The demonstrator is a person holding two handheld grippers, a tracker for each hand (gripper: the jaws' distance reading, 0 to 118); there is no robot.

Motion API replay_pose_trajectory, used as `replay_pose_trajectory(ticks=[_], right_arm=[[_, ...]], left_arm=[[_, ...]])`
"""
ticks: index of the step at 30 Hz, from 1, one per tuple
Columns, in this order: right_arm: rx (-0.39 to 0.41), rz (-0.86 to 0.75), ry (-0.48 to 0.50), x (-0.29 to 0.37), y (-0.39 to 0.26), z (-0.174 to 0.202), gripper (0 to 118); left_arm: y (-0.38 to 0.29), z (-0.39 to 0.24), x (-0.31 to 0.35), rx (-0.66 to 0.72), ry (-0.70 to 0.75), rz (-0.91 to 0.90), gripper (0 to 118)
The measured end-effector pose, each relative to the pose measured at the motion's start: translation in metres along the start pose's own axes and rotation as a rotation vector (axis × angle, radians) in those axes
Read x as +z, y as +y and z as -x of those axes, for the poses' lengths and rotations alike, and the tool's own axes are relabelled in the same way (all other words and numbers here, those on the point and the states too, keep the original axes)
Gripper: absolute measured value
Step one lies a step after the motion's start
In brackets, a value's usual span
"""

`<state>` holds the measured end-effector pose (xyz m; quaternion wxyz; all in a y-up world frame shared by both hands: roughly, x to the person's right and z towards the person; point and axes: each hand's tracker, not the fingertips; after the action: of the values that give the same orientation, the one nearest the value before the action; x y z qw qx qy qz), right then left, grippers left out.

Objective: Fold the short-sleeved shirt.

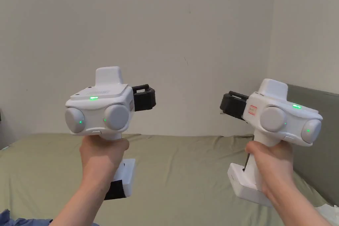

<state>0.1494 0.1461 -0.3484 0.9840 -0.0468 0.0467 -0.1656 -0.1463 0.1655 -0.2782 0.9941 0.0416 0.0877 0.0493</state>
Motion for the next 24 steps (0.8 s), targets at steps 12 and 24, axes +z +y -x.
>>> replay_pose_trajectory(ticks=[12, 24], right_arm=[[1.08, -0.318, -0.133, 0.023, -0.002, 0.084, 118], [2.457, -0.67, -0.083, -0.002, -0.142, 0.065, 118]], left_arm=[[-0.057, 0.117, -0.031, 1.49, -0.097, 0.111, 118], [-0.188, 0.107, -0.01, 2.309, 0.116, 0.129, 118]])
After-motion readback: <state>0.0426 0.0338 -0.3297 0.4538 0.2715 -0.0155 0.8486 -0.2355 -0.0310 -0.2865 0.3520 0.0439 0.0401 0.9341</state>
